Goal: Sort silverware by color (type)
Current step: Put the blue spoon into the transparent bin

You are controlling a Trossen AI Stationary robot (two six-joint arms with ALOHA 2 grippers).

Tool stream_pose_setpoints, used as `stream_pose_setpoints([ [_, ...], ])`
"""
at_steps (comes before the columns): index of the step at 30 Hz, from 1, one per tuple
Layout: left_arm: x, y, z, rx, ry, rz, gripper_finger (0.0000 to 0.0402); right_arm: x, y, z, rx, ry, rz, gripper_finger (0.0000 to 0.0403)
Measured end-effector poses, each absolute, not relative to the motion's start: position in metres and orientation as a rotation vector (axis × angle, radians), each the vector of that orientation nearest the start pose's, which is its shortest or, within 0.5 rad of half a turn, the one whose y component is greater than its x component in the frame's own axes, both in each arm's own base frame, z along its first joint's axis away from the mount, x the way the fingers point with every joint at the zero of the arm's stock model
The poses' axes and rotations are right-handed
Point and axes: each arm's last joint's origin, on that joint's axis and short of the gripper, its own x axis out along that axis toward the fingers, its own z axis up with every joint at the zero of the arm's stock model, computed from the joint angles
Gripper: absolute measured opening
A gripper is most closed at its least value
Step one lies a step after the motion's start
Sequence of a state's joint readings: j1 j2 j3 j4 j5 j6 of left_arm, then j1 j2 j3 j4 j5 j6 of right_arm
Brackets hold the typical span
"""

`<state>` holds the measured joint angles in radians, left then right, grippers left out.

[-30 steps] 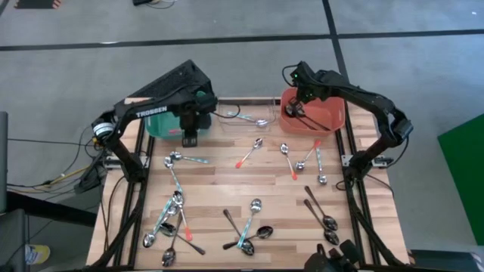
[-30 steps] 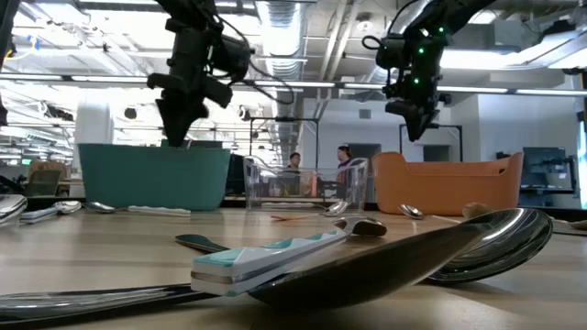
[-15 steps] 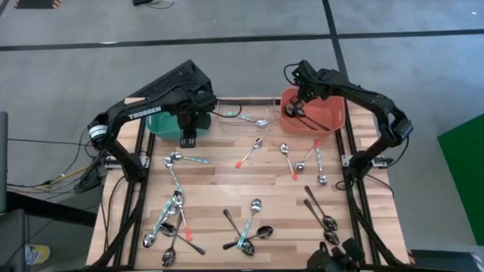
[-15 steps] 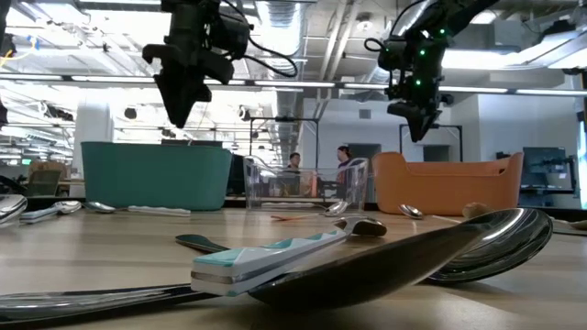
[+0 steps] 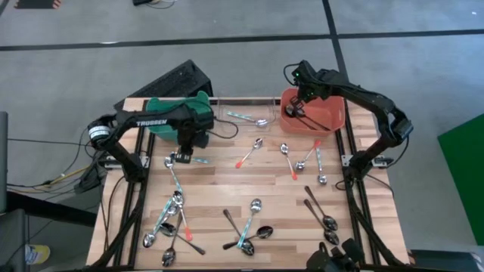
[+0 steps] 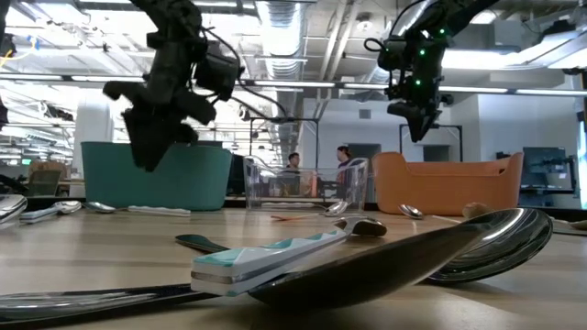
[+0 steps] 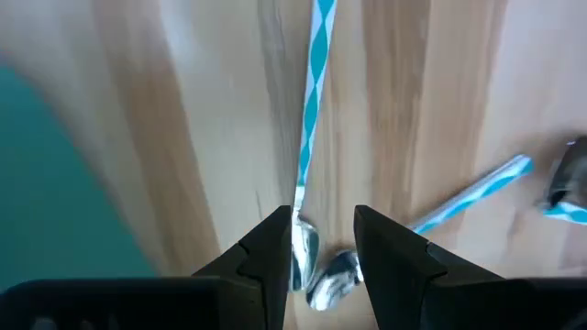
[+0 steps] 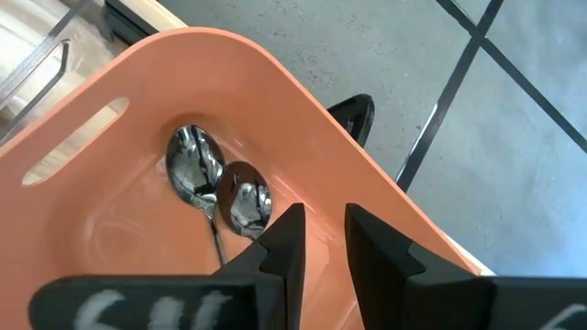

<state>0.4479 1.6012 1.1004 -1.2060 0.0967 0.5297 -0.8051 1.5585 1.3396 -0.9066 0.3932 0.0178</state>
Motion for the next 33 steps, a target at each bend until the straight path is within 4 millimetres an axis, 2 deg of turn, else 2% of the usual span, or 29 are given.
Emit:
stream_pose_setpoints([
  [10, 0.233, 0.097, 0.180, -0.003, 1.627, -0.196, 0.0108, 0.207, -0.231, 0.288, 0.257, 1.154, -1.074, 0.0102],
  [12, 0.232, 0.096, 0.178, 0.032, 1.656, -0.148, 0.0108, 0.207, -0.231, 0.288, 0.258, 1.153, -1.074, 0.0102],
  [15, 0.232, 0.098, 0.183, 0.116, 1.709, -0.072, 0.0108, 0.207, -0.231, 0.288, 0.258, 1.152, -1.074, 0.0102],
  [18, 0.234, 0.100, 0.191, 0.140, 1.689, -0.054, 0.0108, 0.207, -0.231, 0.288, 0.258, 1.151, -1.073, 0.0102],
  [25, 0.231, 0.100, 0.195, 0.092, 1.688, -0.008, 0.0108, 0.210, -0.228, 0.288, 0.264, 1.146, -1.070, 0.0102],
  [33, 0.220, 0.088, 0.207, 0.046, 1.716, -0.085, 0.0108, 0.215, -0.223, 0.287, 0.251, 1.147, -1.050, 0.0103],
])
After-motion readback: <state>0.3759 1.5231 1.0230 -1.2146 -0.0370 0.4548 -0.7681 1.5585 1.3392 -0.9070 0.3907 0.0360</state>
